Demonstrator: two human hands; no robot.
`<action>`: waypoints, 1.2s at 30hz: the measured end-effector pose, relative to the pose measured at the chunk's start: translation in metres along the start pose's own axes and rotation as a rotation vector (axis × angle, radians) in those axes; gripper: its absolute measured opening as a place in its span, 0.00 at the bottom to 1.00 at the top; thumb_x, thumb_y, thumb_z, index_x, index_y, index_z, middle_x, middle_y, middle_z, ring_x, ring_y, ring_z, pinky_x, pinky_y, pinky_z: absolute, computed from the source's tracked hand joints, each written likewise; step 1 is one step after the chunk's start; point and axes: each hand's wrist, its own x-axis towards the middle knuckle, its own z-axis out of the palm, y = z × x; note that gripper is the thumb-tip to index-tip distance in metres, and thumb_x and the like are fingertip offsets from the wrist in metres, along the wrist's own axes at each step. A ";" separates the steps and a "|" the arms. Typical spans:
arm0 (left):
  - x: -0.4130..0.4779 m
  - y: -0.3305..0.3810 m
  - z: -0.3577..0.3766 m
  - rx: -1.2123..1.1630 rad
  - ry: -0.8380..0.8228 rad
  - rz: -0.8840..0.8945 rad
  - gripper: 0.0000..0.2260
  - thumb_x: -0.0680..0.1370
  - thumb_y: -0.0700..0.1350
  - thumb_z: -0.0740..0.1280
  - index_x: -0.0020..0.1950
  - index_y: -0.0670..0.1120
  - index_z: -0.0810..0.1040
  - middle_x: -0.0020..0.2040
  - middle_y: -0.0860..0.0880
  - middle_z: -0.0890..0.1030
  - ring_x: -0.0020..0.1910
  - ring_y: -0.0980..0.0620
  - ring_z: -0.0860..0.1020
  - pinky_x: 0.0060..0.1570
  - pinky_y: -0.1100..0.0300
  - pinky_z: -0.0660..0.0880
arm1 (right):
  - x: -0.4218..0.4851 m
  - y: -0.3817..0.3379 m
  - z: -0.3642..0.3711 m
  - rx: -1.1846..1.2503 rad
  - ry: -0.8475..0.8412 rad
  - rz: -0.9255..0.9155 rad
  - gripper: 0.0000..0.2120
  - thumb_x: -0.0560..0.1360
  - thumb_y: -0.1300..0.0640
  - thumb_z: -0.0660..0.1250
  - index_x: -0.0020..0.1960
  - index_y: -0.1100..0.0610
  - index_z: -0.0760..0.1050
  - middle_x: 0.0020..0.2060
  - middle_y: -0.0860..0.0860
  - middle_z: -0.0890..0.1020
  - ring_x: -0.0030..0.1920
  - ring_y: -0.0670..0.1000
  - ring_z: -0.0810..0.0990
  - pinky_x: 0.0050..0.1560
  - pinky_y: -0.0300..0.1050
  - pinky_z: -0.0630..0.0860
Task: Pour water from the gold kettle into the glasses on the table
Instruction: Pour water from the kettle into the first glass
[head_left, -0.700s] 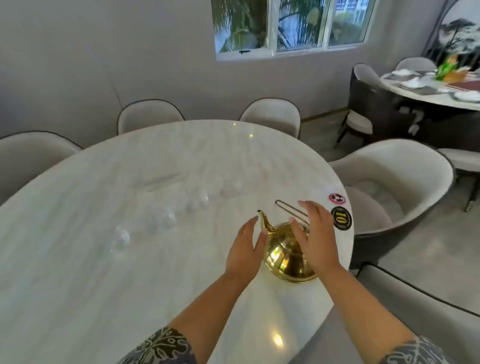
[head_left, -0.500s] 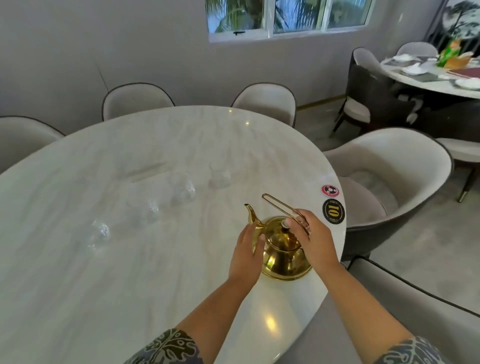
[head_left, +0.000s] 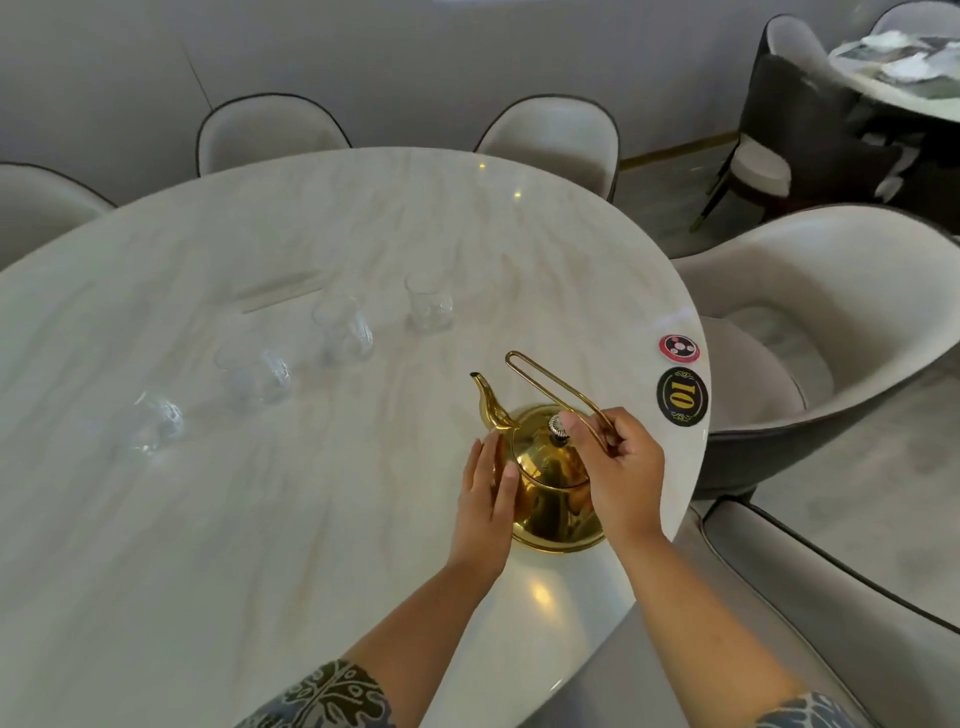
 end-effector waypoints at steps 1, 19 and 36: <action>0.000 0.000 0.001 -0.011 -0.001 -0.004 0.22 0.80 0.55 0.53 0.74 0.60 0.53 0.77 0.54 0.53 0.76 0.54 0.53 0.70 0.60 0.56 | 0.001 0.001 0.002 0.003 0.026 -0.003 0.09 0.70 0.53 0.71 0.34 0.51 0.74 0.27 0.45 0.77 0.32 0.40 0.76 0.34 0.28 0.73; -0.017 -0.012 -0.070 -0.026 0.096 0.014 0.20 0.80 0.57 0.53 0.72 0.63 0.57 0.75 0.54 0.56 0.74 0.53 0.57 0.72 0.52 0.62 | -0.024 -0.032 0.072 0.061 0.061 -0.129 0.19 0.68 0.55 0.73 0.26 0.48 0.66 0.20 0.41 0.72 0.25 0.43 0.69 0.30 0.27 0.67; -0.040 -0.020 -0.264 0.115 0.281 0.108 0.18 0.78 0.61 0.50 0.67 0.75 0.55 0.76 0.62 0.51 0.77 0.55 0.46 0.74 0.44 0.55 | -0.047 -0.105 0.249 0.160 -0.175 -0.084 0.22 0.68 0.47 0.72 0.25 0.54 0.64 0.20 0.46 0.67 0.25 0.47 0.63 0.30 0.33 0.67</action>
